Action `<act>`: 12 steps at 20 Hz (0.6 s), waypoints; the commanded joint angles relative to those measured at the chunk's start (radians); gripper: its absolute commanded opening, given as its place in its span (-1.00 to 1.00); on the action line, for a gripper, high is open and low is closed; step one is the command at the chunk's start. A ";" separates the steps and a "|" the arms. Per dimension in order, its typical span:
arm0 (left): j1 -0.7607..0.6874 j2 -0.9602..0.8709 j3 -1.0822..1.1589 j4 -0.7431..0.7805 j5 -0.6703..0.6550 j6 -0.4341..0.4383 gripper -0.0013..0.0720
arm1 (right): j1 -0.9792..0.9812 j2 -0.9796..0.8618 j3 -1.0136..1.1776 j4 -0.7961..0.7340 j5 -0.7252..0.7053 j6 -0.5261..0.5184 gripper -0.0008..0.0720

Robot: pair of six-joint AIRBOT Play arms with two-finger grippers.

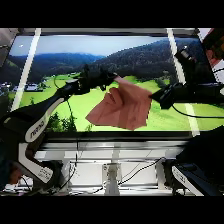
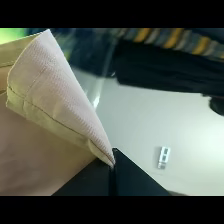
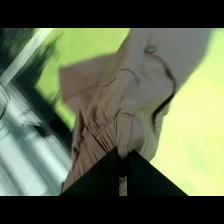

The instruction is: Fold the clothes and pants, and hang the long-sleeved shirts on hangers.

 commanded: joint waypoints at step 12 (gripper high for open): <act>0.152 0.378 0.330 0.321 0.159 0.254 -0.94 | 0.027 -0.047 0.175 -0.045 -0.654 -0.083 -0.92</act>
